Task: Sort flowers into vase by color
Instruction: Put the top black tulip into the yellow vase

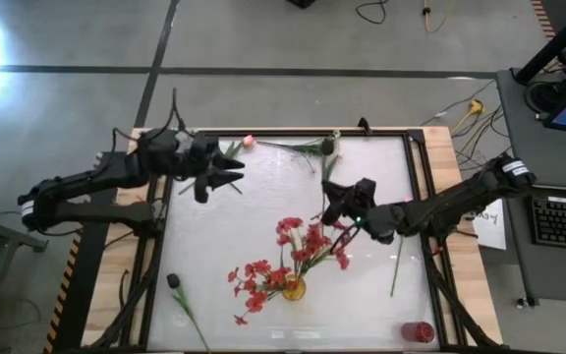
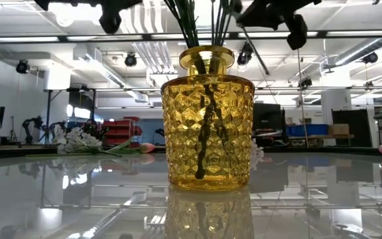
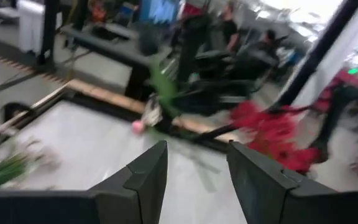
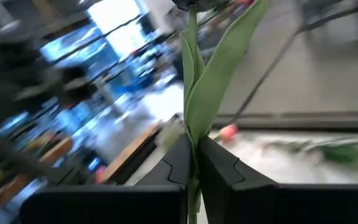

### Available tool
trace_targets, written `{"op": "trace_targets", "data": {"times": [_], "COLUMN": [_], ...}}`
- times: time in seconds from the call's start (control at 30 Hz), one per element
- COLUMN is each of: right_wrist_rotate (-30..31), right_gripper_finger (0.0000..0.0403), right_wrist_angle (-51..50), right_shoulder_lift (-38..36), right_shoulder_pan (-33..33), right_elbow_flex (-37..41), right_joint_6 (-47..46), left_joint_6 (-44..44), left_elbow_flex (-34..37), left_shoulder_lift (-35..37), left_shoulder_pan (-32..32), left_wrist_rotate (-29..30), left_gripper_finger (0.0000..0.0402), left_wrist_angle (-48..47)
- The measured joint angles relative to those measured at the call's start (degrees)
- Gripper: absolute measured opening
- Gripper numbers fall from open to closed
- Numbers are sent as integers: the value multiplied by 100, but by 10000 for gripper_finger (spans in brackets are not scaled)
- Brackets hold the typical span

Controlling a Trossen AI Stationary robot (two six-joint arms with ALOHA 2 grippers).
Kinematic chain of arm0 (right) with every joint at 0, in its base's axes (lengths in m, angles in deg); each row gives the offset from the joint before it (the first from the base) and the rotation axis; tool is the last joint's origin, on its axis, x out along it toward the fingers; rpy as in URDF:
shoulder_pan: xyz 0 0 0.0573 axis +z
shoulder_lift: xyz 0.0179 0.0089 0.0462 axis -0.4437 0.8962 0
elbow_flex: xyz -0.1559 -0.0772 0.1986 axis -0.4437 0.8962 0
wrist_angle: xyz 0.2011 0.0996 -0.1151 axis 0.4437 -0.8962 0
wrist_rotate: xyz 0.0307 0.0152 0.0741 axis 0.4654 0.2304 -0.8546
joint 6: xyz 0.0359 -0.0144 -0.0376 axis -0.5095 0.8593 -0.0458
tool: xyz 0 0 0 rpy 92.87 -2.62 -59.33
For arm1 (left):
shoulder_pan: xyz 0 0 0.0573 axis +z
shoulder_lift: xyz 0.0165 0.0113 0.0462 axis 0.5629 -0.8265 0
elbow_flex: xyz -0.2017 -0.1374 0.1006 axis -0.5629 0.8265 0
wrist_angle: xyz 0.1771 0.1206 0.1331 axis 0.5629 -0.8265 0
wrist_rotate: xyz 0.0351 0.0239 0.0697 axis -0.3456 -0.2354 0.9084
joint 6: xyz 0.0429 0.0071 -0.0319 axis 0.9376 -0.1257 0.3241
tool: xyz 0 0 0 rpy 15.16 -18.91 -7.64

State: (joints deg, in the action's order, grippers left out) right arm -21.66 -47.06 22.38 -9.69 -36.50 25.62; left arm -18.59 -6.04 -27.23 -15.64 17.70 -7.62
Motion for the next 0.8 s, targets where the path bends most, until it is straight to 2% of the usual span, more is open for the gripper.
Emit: {"op": "trace_targets", "data": {"times": [0.13, 0.2, 0.37, 0.53, 0.67, 0.8], "right_wrist_rotate": [484, 409, 266, 197, -670, -1711], "right_gripper_finger": [13, 13, 13, 13, 12, 12], "right_wrist_angle": [-9, -9, -35, 17, 685, 2122], "right_shoulder_lift": [-232, -472, -1258, -1968, -2140, -1995], "right_shoulder_pan": [-249, -294, -115, 190, 500, 855], "right_elbow_flex": [0, 0, 48, 309, 757, 1286], "right_joint_6": [9, 147, 1271, 1985, 2368, 2931], "left_joint_6": [-460, -658, -850, -846, -788, -831], "left_elbow_flex": [2, 2, -44, -55, -55, -55], "left_shoulder_lift": [102, 111, 66, -105, -317, -504], "left_shoulder_pan": [-459, -762, -1703, -2819, -3430, -3585], "left_wrist_rotate": [684, 1121, 2138, 3598, 4747, 4952], "left_gripper_finger": [157, 157, 157, 157, 157, 157], "left_wrist_angle": [358, 585, 665, 665, 711, 897]}}
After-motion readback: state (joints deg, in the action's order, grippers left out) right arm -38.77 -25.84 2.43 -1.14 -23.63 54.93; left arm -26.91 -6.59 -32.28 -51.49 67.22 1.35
